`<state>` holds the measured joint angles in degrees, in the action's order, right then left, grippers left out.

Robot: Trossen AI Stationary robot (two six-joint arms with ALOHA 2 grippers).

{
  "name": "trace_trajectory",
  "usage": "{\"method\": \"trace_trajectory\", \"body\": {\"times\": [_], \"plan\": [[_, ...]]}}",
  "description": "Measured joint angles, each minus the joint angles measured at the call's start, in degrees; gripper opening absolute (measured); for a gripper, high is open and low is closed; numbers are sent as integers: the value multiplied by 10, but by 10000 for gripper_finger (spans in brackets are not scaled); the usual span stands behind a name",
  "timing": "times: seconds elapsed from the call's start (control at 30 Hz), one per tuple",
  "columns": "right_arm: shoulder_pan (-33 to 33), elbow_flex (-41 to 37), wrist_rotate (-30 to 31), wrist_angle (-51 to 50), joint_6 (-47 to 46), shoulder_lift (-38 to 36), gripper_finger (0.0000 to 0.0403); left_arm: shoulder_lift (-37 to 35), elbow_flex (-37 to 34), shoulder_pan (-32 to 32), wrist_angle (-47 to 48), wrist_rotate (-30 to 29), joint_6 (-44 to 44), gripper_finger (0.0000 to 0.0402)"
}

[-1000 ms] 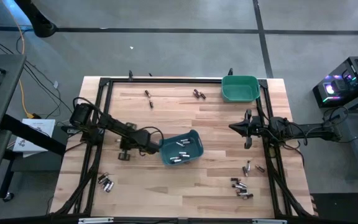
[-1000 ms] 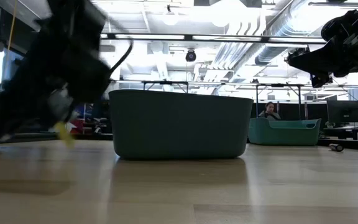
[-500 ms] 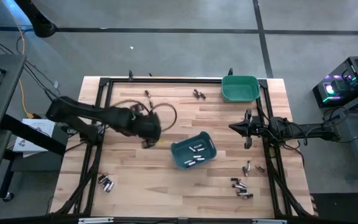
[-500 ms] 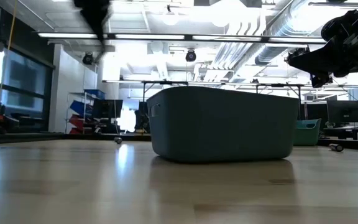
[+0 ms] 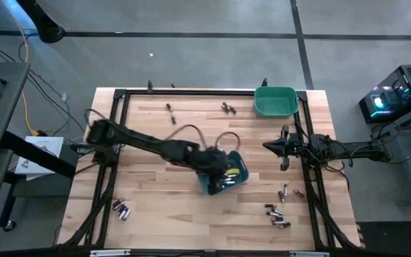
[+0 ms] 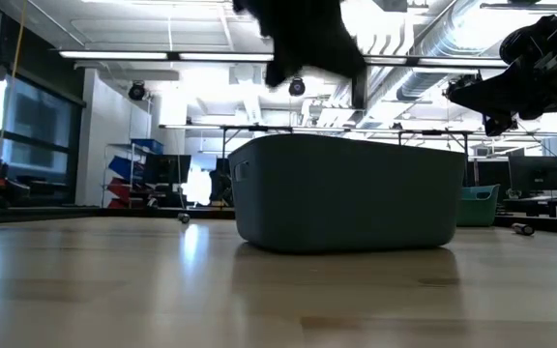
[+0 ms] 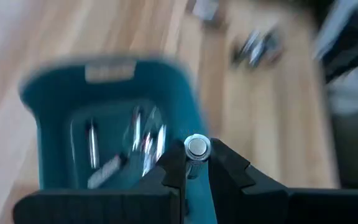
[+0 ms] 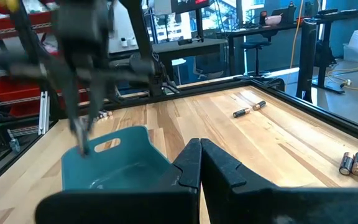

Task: Sort batteries
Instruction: Put the silver battery into the blue bin

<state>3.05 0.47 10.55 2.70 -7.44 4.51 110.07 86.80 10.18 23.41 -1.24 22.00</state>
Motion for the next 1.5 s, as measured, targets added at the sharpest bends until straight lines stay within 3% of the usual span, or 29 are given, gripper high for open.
{"method": "trace_trajectory", "body": {"times": [0.23,0.37,0.93,1.03,1.17,1.3,1.4,1.5], "plan": [[0,0,0,0,0,0,0,123,139,-21,212,7,-28,31],[0,0,0,0,0,0,0,155,171,-31,260,10,-37,46],[0,0,0,0,0,0,0,126,175,-69,302,4,-87,164],[0,0,0,0,0,0,0,92,175,-66,328,-40,-75,164],[0,0,0,0,0,0,0,40,172,-19,394,-144,10,156],[0,0,0,0,0,0,0,8,171,75,494,-249,175,148],[0,0,0,0,0,0,0,5,171,155,575,-292,335,143],[0,0,0,0,0,0,0,10,171,223,658,-284,515,143]]}}
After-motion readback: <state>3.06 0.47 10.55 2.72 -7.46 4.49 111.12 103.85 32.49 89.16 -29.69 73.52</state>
